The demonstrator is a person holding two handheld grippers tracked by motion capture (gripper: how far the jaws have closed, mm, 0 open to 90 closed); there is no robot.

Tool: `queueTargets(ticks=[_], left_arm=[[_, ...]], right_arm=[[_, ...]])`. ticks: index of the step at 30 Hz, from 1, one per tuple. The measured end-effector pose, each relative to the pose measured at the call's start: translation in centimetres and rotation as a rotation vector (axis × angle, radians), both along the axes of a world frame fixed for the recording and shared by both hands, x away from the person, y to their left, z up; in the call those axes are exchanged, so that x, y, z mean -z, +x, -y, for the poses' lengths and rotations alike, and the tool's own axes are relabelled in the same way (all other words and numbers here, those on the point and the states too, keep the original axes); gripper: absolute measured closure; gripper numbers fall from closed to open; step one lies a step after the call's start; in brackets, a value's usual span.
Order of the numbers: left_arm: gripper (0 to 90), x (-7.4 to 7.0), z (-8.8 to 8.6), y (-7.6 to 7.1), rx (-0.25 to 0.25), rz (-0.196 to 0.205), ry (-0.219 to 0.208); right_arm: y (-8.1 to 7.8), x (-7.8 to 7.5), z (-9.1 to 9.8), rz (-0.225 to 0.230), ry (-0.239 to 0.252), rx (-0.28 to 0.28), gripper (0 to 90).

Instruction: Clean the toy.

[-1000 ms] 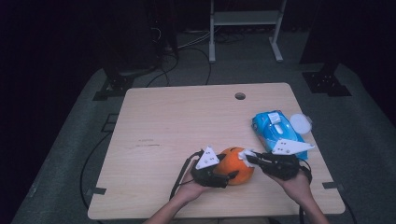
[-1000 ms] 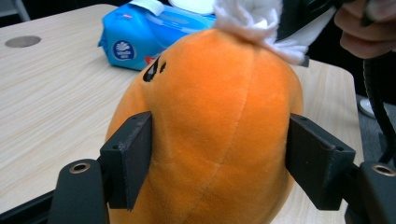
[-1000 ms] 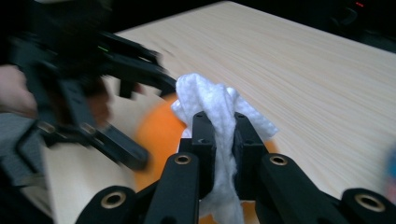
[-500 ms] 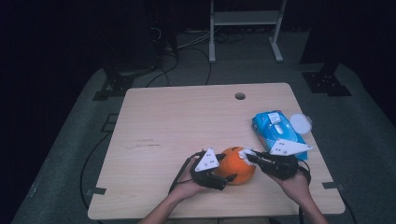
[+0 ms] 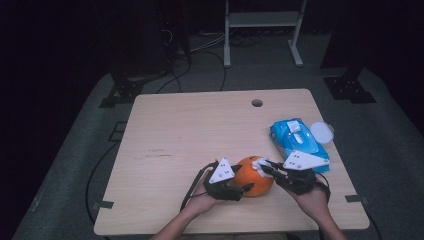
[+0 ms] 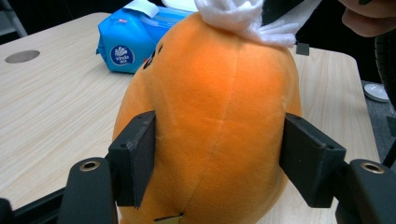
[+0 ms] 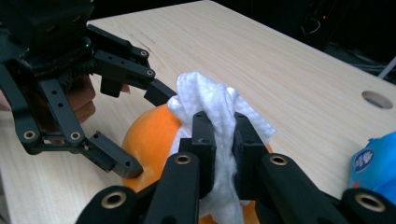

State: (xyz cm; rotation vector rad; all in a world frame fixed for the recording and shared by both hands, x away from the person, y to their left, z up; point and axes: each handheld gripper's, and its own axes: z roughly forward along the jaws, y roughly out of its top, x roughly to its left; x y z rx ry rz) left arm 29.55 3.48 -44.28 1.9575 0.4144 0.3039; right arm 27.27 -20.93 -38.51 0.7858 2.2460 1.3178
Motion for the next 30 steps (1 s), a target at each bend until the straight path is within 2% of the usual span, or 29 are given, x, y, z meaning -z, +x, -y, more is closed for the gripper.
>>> queueTargets(ticks=[3, 4, 7, 11, 13, 14, 17, 18, 23, 26, 27, 29, 30], left_arm=[[31.3, -0.1, 0.5, -0.5, -0.005, 0.029, 0.036], [31.2, -0.1, 0.6, -0.7, -0.001, 0.037, 0.041], [30.7, 0.1, 0.8, -1.0, 0.001, 0.062, 0.053], [31.9, 0.0, 1.0, -1.2, 0.004, 0.09, 0.058], [32.1, 0.0, 1.0, -1.2, 0.004, 0.091, 0.058], [32.0, -0.2, 0.7, -0.9, -0.012, 0.077, 0.049], [32.8, -0.3, 0.0, -0.2, -0.021, 0.022, 0.001], [33.0, -0.3, -0.1, -0.1, -0.022, 0.014, -0.003], [32.7, -0.1, -0.5, 0.2, -0.054, -0.027, -0.027], [21.9, -0.1, -0.5, 0.5, -0.055, -0.017, -0.011], [16.2, -0.1, -0.4, 0.6, -0.038, -0.03, -0.006], [6.9, 0.2, -0.2, 1.0, -0.027, -0.032, 0.014], [2.6, 0.5, 0.0, 1.2, -0.015, -0.051, 0.022]], right_arm=[[-0.5, 0.1, -0.8, 0.01, -0.018, -0.008, 81.2], [-0.7, 0.1, -1.4, 0.022, -0.031, -0.019, 81.2], [-0.9, 0.2, -2.7, 0.018, -0.047, -0.053, 81.2], [-0.4, -0.1, -2.2, 0.019, -0.036, -0.028, 81.2], [-0.3, -0.1, -1.8, 0.019, -0.032, -0.016, 81.2], [0.1, -0.1, -0.6, 0.018, -0.021, 0.022, 81.2], [0.2, 0.0, 0.4, 0.014, -0.015, 0.046, 81.2], [0.2, 0.1, 0.6, 0.018, -0.019, 0.054, 81.2], [-0.5, 0.0, -0.2, 0.021, -0.007, 0.008, 81.0], [-0.4, -0.2, -0.3, 0.031, -0.025, 0.012, 81.0], [-0.3, -0.2, -0.1, 0.017, -0.016, 0.012, 81.0], [-0.2, 0.1, 0.0, 0.001, -0.001, -0.01, 81.0], [-0.2, 0.1, -0.1, -0.005, 0.009, -0.027, 81.0]])
